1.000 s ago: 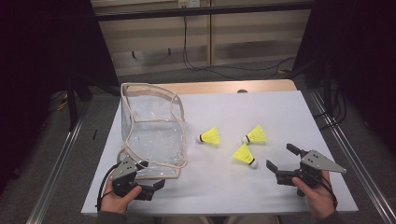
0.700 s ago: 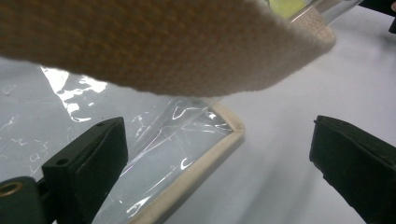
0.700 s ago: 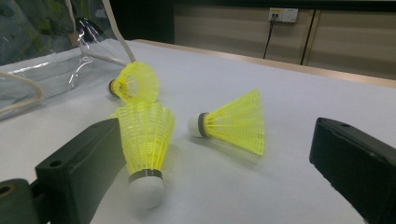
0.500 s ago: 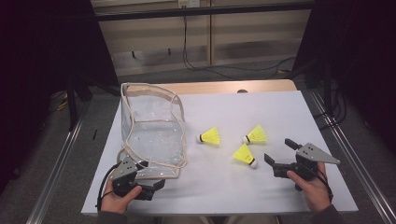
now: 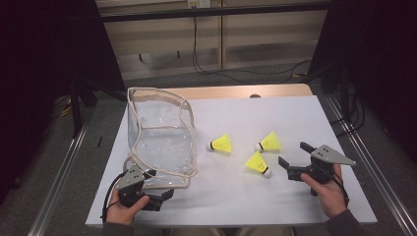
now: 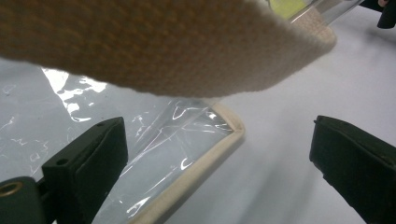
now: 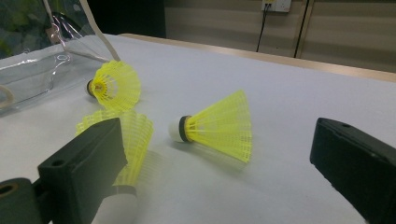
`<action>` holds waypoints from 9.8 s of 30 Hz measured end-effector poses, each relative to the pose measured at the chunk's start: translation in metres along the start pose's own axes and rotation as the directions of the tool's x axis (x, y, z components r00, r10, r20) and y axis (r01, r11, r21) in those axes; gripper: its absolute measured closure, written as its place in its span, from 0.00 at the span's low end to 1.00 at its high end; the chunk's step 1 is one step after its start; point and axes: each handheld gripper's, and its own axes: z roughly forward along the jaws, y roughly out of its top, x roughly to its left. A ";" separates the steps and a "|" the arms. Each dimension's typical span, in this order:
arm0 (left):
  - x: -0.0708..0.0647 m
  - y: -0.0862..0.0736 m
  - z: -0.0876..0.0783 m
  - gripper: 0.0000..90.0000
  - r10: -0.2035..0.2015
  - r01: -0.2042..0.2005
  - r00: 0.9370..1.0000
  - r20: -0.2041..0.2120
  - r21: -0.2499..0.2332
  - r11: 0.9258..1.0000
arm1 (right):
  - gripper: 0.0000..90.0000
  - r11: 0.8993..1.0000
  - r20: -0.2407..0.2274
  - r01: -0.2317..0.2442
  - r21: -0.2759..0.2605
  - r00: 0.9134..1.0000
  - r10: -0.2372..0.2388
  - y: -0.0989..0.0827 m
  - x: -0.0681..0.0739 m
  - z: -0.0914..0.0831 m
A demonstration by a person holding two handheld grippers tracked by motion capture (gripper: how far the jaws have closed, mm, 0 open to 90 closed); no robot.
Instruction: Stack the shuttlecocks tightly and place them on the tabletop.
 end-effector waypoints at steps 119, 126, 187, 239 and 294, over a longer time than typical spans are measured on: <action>0.001 0.000 0.002 0.05 -0.009 0.009 1.000 -0.007 0.004 1.000 | 0.88 0.969 -0.115 0.042 0.245 0.993 -0.014 0.007 -0.016 0.067; 0.000 0.000 0.002 0.05 -0.012 0.012 1.000 -0.008 0.003 1.000 | 0.92 0.968 -0.125 0.035 0.250 0.992 -0.003 0.006 -0.017 0.066; 0.001 0.000 0.002 0.05 -0.010 0.010 1.000 -0.007 0.002 1.000 | 1.00 0.977 -0.195 0.019 0.212 0.981 0.023 0.025 -0.014 0.065; 0.001 0.001 0.002 0.05 -0.010 0.010 1.000 -0.010 0.007 1.000 | 1.00 0.979 -0.226 0.039 0.199 0.974 0.007 0.048 -0.004 0.074; 0.000 0.000 0.003 0.04 -0.014 0.014 1.000 -0.012 0.005 1.000 | 1.00 0.976 -0.281 0.062 0.211 0.960 0.000 0.053 0.016 0.092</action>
